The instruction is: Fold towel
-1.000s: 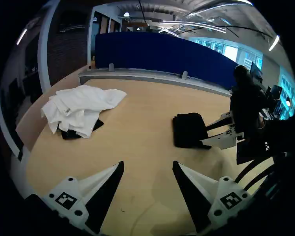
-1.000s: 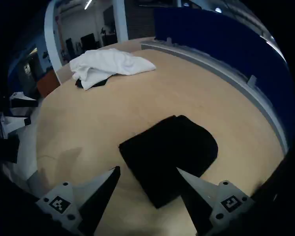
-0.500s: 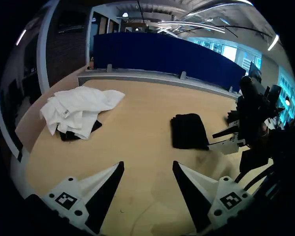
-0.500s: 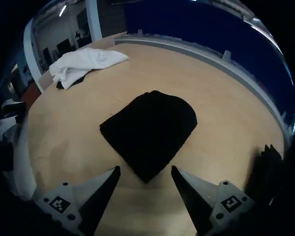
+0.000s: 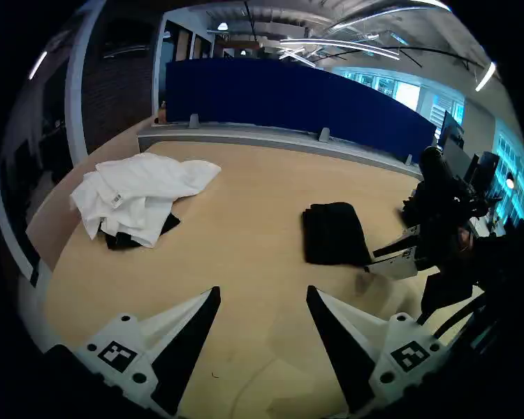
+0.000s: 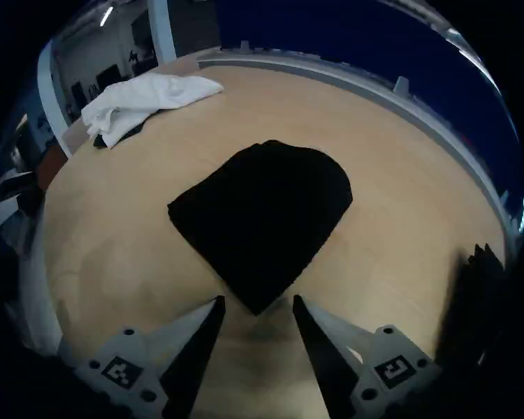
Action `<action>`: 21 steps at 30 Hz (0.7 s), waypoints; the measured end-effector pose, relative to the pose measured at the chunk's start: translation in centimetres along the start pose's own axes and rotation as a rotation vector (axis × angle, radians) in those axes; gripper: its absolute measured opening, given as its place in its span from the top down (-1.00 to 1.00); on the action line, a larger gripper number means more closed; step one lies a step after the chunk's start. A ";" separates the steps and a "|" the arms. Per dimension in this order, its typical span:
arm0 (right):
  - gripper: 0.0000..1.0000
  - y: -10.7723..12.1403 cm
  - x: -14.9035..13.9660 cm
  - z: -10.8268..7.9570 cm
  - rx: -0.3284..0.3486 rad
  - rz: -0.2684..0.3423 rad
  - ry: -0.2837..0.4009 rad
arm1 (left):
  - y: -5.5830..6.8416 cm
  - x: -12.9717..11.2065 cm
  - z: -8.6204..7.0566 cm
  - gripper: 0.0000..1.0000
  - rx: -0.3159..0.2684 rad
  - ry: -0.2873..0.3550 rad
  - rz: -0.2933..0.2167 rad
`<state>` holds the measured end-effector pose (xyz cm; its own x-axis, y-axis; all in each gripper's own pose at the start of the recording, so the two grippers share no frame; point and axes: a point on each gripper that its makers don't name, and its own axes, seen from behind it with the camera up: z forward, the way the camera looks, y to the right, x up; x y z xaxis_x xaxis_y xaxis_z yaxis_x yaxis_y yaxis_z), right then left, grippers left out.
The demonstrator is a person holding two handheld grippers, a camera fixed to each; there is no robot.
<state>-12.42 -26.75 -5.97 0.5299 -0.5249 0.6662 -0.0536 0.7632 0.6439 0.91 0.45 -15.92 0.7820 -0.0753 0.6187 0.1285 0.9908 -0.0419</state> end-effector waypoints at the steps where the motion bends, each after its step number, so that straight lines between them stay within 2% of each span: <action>1: -0.32 -0.1 -0.1 0.1 0.002 -0.004 0.000 | 0.0 0.0 0.0 -0.83 0.000 0.000 0.000; 12: 0.51 -0.2 -0.1 0.6 0.010 0.007 0.002 | 0.1 0.0 0.2 -0.83 -0.002 -0.001 -0.001; 16: 0.59 -0.1 -0.2 0.6 0.015 0.016 -0.002 | 0.1 0.0 0.4 -0.83 -0.002 -0.002 -0.002; 18: 0.76 0.0 -0.1 0.5 0.014 0.020 -0.002 | 0.1 0.0 0.5 -0.83 -0.001 -0.002 -0.003; 21: 0.85 0.3 -0.2 0.4 0.004 0.025 0.001 | 0.1 0.0 0.5 -0.83 -0.001 -0.003 -0.003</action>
<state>-12.91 -26.57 -5.74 0.5293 -0.5048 0.6819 -0.0708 0.7747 0.6284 0.57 0.60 -15.50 0.7801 -0.0781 0.6208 0.1315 0.9905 -0.0406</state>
